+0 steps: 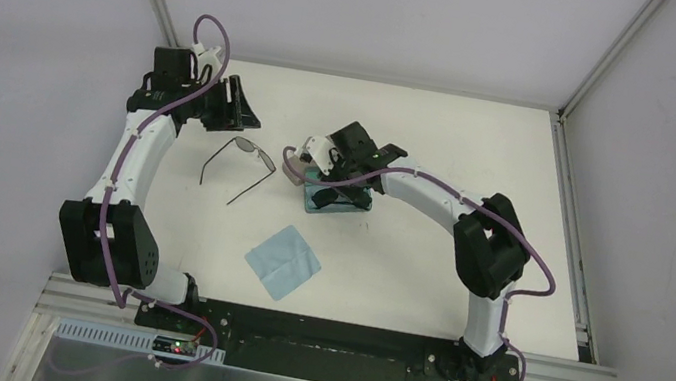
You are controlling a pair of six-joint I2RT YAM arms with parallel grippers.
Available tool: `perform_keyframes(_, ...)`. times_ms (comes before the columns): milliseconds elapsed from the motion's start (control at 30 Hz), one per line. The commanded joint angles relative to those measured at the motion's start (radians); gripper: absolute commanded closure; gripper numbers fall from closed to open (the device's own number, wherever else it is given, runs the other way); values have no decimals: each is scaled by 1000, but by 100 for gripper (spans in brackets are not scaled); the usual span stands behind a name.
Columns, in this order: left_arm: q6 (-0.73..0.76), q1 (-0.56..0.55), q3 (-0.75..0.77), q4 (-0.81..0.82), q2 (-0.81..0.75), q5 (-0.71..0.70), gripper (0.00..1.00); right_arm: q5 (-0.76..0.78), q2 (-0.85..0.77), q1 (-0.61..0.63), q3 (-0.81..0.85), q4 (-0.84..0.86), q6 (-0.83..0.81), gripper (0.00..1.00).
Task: Organize the sunglasses
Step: Place the sunglasses in the sunglasses case.
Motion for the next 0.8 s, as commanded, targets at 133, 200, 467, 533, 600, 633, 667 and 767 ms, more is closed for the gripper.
perform_keyframes(133, -10, 13, -26, 29, -34, 38, 45, -54, -117, -45, -16, -43, -35, 72)
perform_keyframes(200, -11, 13, -41, 30, -35, 50, 44, -71, -157, -69, -56, -40, -26, 72)
perform_keyframes(467, -43, -49, -81, 41, -13, 112, 44, -136, -269, -208, -244, -14, 76, 74)
perform_keyframes(533, -25, -91, -73, 37, 9, 118, 42, -196, -272, -250, -273, -28, 114, 74)
perform_keyframes(600, 26, -147, -51, 23, 36, 117, 40, -269, -267, -300, -295, -41, 158, 75)
perform_keyframes(633, 66, -177, -34, 11, 52, 112, 39, -301, -266, -319, -303, -43, 174, 76)
perform_keyframes(667, 113, -205, -12, -8, 72, 104, 39, -335, -262, -335, -310, -48, 185, 76)
perform_keyframes(767, 253, -281, 78, -73, 154, 77, 38, -433, -242, -362, -319, -65, 210, 77)
